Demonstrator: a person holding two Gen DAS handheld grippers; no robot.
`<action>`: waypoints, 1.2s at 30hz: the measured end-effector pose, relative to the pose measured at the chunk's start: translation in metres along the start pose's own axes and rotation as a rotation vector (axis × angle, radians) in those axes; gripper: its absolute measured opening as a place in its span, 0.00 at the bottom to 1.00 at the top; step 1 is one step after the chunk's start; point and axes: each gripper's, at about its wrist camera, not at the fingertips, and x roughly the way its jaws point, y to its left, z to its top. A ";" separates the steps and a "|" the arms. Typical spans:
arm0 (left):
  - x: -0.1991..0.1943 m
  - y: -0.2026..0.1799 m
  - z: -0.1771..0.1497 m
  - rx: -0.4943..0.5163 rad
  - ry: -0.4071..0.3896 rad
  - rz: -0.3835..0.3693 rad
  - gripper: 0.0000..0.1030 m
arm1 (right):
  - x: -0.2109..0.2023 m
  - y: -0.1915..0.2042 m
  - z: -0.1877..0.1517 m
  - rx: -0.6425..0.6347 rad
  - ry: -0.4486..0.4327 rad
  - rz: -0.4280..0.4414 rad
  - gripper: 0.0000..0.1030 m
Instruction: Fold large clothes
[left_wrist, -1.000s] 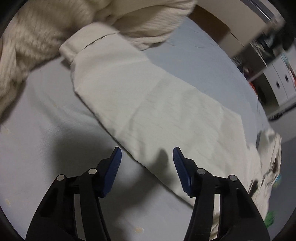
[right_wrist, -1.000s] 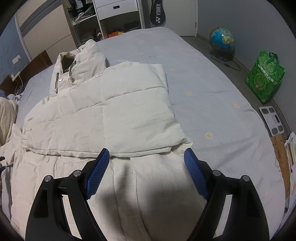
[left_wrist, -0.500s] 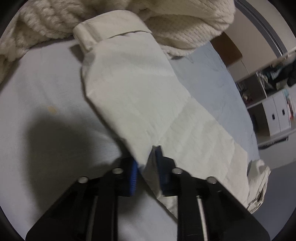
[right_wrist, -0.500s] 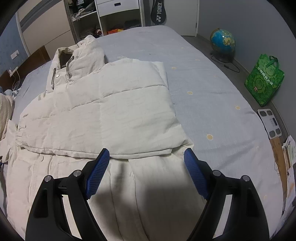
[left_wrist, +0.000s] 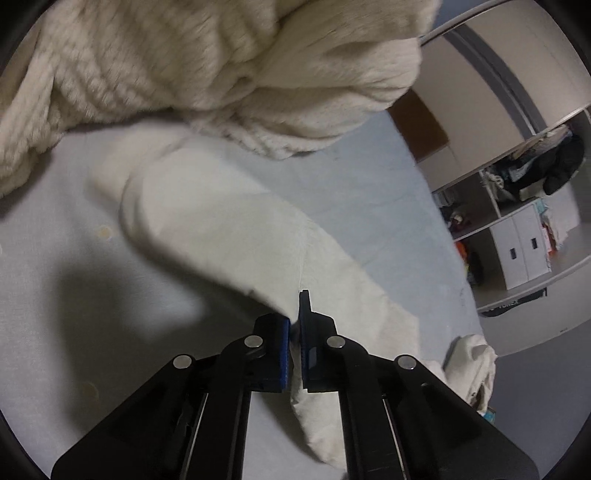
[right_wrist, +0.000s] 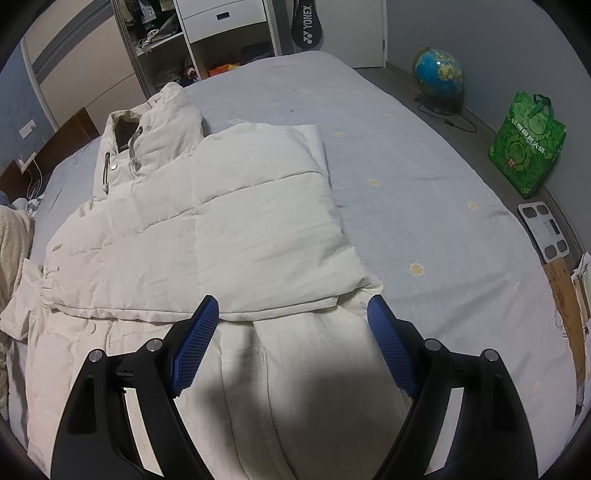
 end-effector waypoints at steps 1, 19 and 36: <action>-0.005 -0.007 -0.001 0.012 -0.010 -0.016 0.04 | -0.001 0.000 0.000 0.002 -0.002 0.003 0.76; -0.058 -0.224 -0.125 0.519 -0.022 -0.376 0.03 | -0.005 -0.007 -0.001 0.043 -0.008 0.032 0.76; 0.027 -0.310 -0.312 0.944 0.247 -0.378 0.04 | -0.005 -0.013 0.001 0.085 -0.014 0.056 0.76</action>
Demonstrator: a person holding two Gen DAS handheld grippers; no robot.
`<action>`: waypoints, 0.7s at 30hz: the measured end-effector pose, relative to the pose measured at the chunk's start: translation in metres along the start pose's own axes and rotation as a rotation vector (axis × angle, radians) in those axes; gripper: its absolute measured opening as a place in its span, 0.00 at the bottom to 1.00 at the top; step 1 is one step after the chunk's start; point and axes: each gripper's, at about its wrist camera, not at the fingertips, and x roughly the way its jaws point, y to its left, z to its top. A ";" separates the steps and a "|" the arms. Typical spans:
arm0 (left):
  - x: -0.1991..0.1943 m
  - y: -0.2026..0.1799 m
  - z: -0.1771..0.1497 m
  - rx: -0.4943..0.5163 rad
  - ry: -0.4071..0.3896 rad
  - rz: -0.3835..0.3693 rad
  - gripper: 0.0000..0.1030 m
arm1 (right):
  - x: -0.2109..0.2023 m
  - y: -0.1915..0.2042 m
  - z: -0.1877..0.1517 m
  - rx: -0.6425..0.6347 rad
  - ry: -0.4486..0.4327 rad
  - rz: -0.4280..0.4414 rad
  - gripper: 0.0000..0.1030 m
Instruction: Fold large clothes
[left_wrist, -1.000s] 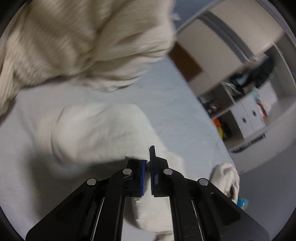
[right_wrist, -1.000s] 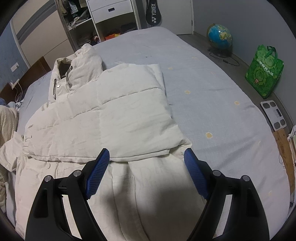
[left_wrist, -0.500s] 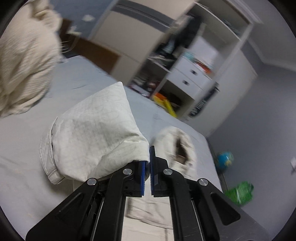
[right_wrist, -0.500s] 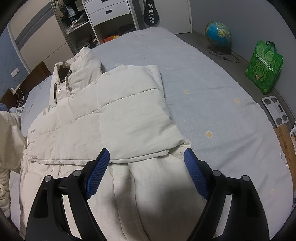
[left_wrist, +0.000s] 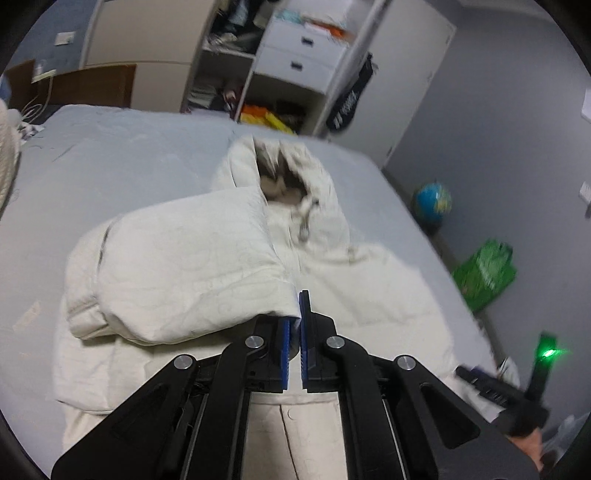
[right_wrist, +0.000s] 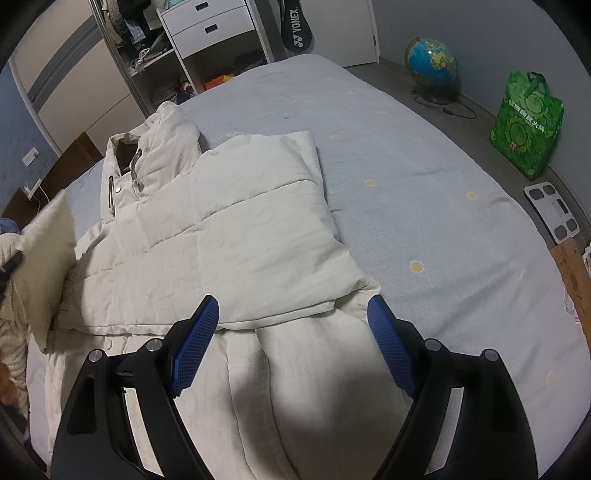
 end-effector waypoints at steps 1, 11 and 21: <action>0.009 -0.001 -0.005 0.007 0.021 0.000 0.05 | 0.000 0.000 0.000 0.002 -0.001 0.002 0.76; 0.050 -0.016 -0.060 0.028 0.248 -0.043 0.60 | 0.002 0.005 0.000 -0.016 0.009 0.008 0.76; -0.042 0.009 -0.033 -0.033 0.192 0.007 0.89 | 0.000 0.021 -0.003 -0.086 0.004 0.009 0.76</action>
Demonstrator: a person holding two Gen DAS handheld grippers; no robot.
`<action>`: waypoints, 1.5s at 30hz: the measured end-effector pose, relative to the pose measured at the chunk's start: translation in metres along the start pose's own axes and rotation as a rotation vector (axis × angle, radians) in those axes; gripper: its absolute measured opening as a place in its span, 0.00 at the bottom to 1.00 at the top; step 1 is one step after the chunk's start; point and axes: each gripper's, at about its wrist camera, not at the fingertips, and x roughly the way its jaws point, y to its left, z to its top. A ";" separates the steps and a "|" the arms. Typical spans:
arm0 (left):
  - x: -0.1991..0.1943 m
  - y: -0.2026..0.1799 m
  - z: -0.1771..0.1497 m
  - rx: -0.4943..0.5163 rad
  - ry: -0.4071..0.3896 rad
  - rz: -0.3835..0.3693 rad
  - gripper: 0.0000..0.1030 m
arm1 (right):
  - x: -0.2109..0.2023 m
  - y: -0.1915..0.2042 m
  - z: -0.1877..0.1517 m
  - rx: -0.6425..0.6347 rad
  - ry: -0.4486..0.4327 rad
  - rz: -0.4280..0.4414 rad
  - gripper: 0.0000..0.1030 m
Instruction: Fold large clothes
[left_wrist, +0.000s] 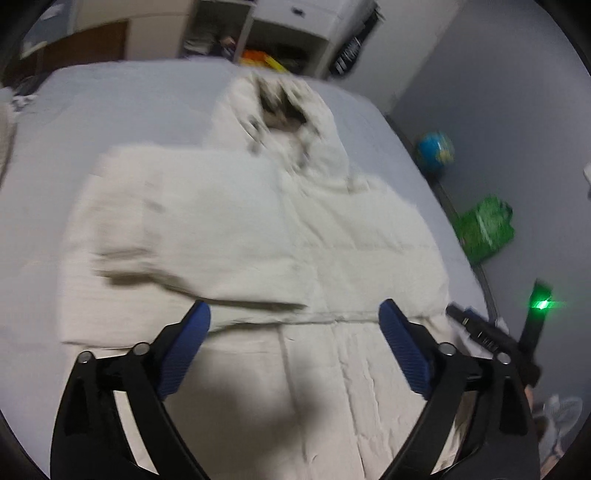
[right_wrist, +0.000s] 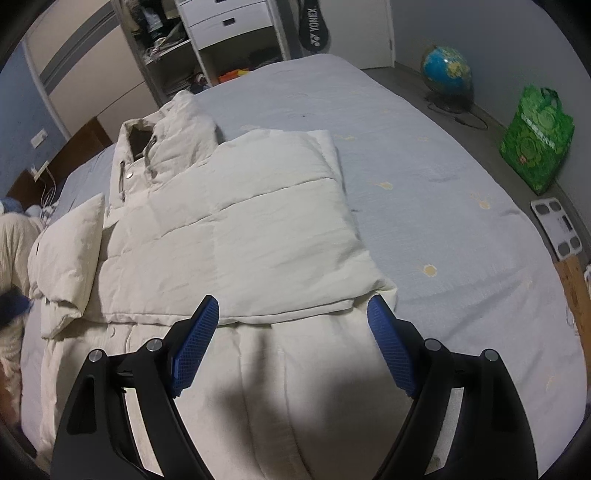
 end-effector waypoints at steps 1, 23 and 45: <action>-0.014 0.008 0.004 -0.023 -0.023 0.016 0.90 | -0.001 0.003 0.000 -0.015 -0.003 0.000 0.76; -0.127 0.182 0.050 -0.395 -0.279 0.253 0.93 | 0.010 0.324 -0.008 -0.743 -0.021 0.119 0.76; -0.144 0.228 0.053 -0.494 -0.307 0.283 0.93 | 0.078 0.403 -0.023 -0.908 -0.006 -0.004 0.58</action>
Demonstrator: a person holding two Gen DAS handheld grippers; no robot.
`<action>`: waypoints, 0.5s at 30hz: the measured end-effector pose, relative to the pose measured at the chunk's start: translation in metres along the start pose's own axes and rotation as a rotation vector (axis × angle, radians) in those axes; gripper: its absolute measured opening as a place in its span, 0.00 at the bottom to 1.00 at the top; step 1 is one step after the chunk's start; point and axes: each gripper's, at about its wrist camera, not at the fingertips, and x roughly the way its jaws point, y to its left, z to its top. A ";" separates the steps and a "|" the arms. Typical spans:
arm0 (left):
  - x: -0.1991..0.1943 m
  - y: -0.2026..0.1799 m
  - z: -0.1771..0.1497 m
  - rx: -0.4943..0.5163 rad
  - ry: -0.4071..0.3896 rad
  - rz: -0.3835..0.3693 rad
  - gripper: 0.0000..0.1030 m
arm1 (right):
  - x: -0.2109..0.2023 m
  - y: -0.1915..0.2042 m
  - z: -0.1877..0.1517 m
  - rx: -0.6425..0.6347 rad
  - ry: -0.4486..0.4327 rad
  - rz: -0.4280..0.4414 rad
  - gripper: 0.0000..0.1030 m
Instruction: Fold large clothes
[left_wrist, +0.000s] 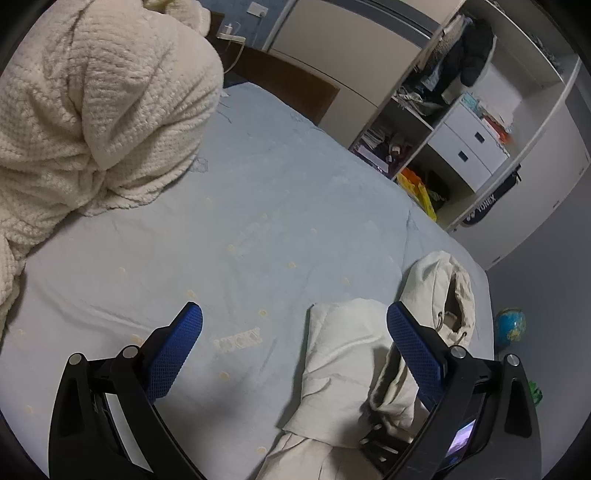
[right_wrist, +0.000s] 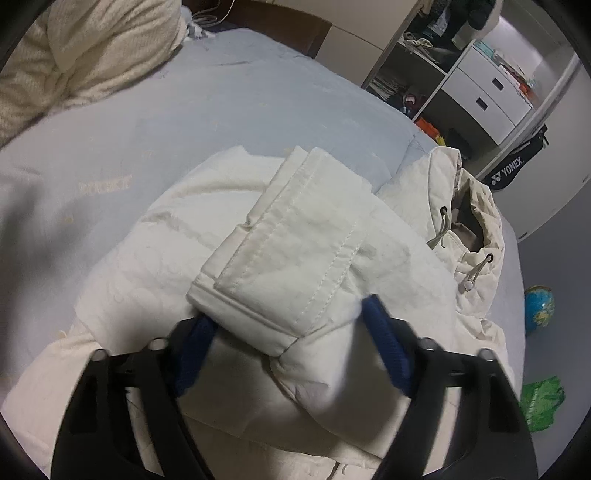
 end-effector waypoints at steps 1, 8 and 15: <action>0.001 -0.003 -0.001 0.010 0.003 0.000 0.93 | -0.003 -0.004 -0.001 0.012 -0.005 0.014 0.54; 0.010 -0.015 -0.009 0.062 0.032 0.007 0.93 | -0.049 -0.079 -0.012 0.185 -0.111 0.069 0.27; 0.020 -0.031 -0.021 0.111 0.067 0.005 0.93 | -0.079 -0.197 -0.078 0.564 -0.167 0.110 0.22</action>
